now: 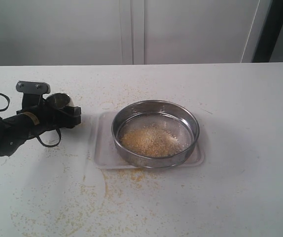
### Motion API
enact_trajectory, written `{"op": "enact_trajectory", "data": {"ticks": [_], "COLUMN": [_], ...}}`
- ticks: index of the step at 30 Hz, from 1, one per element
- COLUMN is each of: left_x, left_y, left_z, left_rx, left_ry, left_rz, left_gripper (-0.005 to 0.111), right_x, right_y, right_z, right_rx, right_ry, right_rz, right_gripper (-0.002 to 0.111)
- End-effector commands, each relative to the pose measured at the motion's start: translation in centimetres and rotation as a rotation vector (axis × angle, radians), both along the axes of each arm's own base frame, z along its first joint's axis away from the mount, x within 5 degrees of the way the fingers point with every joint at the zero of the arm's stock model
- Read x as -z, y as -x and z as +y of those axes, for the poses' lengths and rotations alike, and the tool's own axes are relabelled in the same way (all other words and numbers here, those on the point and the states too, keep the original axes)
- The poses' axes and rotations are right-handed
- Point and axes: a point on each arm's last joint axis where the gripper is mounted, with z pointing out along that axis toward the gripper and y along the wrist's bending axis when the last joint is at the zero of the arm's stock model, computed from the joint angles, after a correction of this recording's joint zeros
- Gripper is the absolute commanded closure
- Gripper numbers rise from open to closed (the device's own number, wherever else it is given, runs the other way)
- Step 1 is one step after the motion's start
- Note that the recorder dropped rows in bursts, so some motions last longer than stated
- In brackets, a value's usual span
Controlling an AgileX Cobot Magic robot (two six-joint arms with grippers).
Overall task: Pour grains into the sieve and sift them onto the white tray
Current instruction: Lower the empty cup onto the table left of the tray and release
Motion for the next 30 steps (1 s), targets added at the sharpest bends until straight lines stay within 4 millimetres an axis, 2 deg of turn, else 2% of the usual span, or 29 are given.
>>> {"op": "enact_trajectory", "data": {"ticks": [1,3,7,13,24,30], "left_x": [0.5,0.2,-0.3,-1.2,-4.6,-7.4], "left_y": [0.1,0.1,-0.1,0.0,0.3,0.6], "left_z": [0.1,0.0,-0.2,-0.5,-0.3,-0.2], "left_rx": [0.004,0.008,0.023,0.067,0.074,0.092], "left_ry": [-0.016,-0.005,0.017,0.000,-0.037,-0.088], "left_rz": [0.023,-0.005,-0.067,-0.091,-0.119,-0.204], "left_gripper": [0.043,0.030,0.020,0.019,0.019,0.019], "right_x": [0.1,0.1,0.1,0.1,0.1,0.1], "right_y": [0.0,0.0,0.0,0.0,0.0,0.0], "right_z": [0.0,0.0,0.0,0.0,0.0,0.0], "right_rx": [-0.003,-0.003,-0.003,-0.003,-0.003,-0.003], "right_ry": [-0.003,-0.003,-0.003,-0.003,-0.003,-0.003], "right_rz": [-0.005,-0.005,-0.005,-0.005,-0.005,-0.005], "right_gripper": [0.108,0.108,0.108,0.108,0.108,0.108]}}
